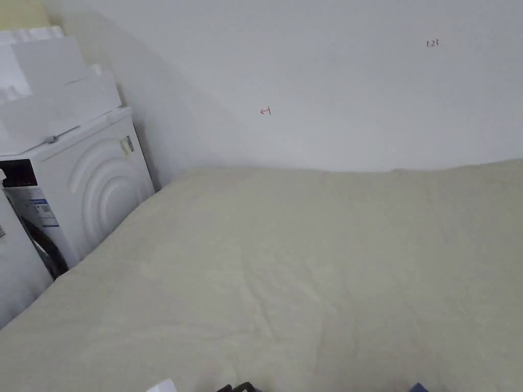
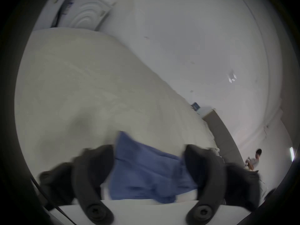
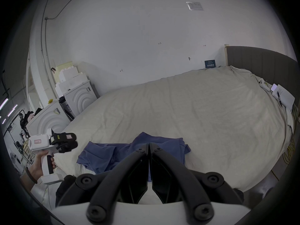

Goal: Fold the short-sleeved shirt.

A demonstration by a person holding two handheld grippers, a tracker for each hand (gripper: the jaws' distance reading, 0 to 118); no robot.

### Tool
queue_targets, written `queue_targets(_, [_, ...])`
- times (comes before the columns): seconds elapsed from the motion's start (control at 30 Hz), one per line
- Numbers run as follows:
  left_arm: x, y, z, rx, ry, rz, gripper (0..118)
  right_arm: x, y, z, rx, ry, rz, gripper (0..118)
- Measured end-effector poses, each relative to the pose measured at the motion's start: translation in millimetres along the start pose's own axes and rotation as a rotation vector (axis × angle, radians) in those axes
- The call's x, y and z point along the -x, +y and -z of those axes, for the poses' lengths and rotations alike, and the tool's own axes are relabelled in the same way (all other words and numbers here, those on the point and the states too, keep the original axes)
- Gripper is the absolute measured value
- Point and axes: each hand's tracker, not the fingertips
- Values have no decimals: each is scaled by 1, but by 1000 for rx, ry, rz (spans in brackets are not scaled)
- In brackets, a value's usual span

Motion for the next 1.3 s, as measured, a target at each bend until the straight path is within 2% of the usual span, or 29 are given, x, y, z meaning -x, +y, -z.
queue_targets(0.03, [15,1,7,18,30,-33,103,1,0,0,2,5,2,0])
queue_targets(0.2, [53,-24,54,142,-73,-242,103,-1,-2,1,12,2,16,0])
queue_targets(0.23, [53,-32,56,112,-59,-222,103,-1,-2,0,15,-1,17,0])
queue_targets(0.27, [49,-35,54,23,-127,-210,102,-2,-2,-2,14,-6,18,0])
queue_targets(0.3, [12,-41,43,38,-139,-258,97,-3,-1,-4,12,-12,19,0])
queue_targets(0.37, [7,-52,51,129,-219,-366,82,-4,0,-7,6,-18,19,0])
queue_targets(0.4, [3,-59,56,134,-225,-339,78,-5,0,-7,3,-21,23,0])
queue_targets(0.43, [-10,-60,51,101,-164,-278,69,-6,1,-6,5,-22,28,0])
queue_targets(0.47, [-14,-62,49,87,-102,-255,43,-7,1,-6,10,-24,28,0])
queue_targets(0.5, [-12,-63,48,85,-86,-272,26,-7,1,-7,8,-29,26,0])
queue_targets(0.57, [19,-51,45,78,-152,-388,17,-8,1,-9,2,-30,28,0])
queue_targets(0.67, [11,-41,31,45,-112,-287,14,-10,1,-7,2,-28,37,0])
queue_targets(0.77, [30,-20,15,-13,-111,-351,13,-10,1,-3,7,-27,39,0])
queue_targets(0.8, [32,-12,8,-22,-106,-332,13,-10,0,-3,6,-20,44,0])
queue_targets(0.83, [-5,-9,-10,-72,-64,-270,13,-10,0,-1,10,-15,49,0])
queue_targets(0.93, [-17,17,-30,-114,77,-79,13,-11,-5,1,11,-10,57,0])
queue_targets(0.97, [6,27,-26,-103,102,-11,13,-12,-6,2,14,-7,61,0])
queue_targets(1.03, [-23,25,-28,-125,125,131,13,-13,-9,2,14,-7,66,0])
queue_targets(1.2, [-131,-24,-3,-62,73,389,13,-18,-12,1,13,-9,84,0])
queue_targets(1.3, [-176,-73,36,16,46,450,13,-25,-12,-4,5,-18,104,0])
